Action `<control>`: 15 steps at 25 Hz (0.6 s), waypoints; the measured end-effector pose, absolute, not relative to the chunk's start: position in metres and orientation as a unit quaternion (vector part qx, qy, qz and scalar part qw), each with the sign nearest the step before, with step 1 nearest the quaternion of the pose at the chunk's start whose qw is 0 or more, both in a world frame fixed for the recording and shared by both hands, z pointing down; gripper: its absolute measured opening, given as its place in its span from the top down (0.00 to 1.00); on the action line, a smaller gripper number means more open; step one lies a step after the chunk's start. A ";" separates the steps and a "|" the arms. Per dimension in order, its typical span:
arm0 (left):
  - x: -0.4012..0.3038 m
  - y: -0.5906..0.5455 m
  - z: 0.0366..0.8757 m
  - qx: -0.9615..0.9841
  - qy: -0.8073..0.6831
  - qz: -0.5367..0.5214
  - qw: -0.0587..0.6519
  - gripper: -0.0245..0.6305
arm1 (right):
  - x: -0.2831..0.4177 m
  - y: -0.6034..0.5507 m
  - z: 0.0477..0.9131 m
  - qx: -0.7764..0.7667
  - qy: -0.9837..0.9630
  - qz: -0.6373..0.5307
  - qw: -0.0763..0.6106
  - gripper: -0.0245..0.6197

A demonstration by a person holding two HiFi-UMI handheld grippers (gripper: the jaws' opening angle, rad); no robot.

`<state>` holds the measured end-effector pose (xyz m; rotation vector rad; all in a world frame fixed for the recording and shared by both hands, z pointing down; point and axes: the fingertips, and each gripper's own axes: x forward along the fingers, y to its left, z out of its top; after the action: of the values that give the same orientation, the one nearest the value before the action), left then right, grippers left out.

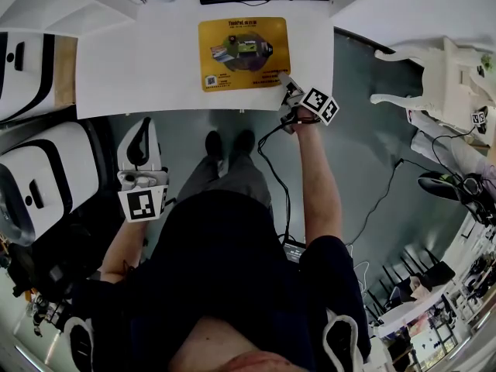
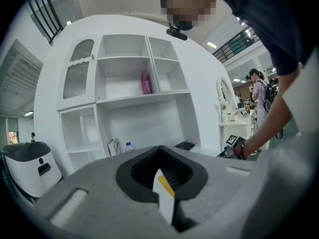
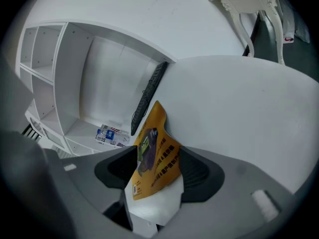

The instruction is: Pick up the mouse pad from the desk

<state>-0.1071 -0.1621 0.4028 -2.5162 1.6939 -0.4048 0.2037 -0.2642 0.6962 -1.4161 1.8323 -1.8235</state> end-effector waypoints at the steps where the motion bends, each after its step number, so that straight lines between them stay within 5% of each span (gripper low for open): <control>1: -0.107 -0.162 0.403 -0.821 0.553 -0.133 0.042 0.96 | 0.200 -0.268 0.695 -0.474 0.625 -0.614 0.094 0.56; 7: -0.111 -0.163 0.402 -0.820 0.555 -0.131 0.044 0.96 | 0.194 -0.278 0.699 -0.498 0.625 -0.600 0.052 0.64; 11: -0.122 -0.158 0.408 -0.817 0.559 -0.140 0.030 0.96 | 0.204 -0.259 0.698 -0.510 0.608 -0.606 0.051 0.49; 13: -0.126 -0.156 0.414 -0.816 0.558 -0.147 0.022 0.96 | 0.206 -0.250 0.702 -0.513 0.617 -0.597 0.025 0.58; 15: -0.126 -0.158 0.413 -0.816 0.559 -0.148 0.025 0.96 | 0.205 -0.248 0.701 -0.512 0.622 -0.592 0.009 0.48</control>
<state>-0.1263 -0.1578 0.4133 -2.5229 1.7285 -0.4581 0.2052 -0.2481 0.7009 -1.5995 1.9437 -1.8509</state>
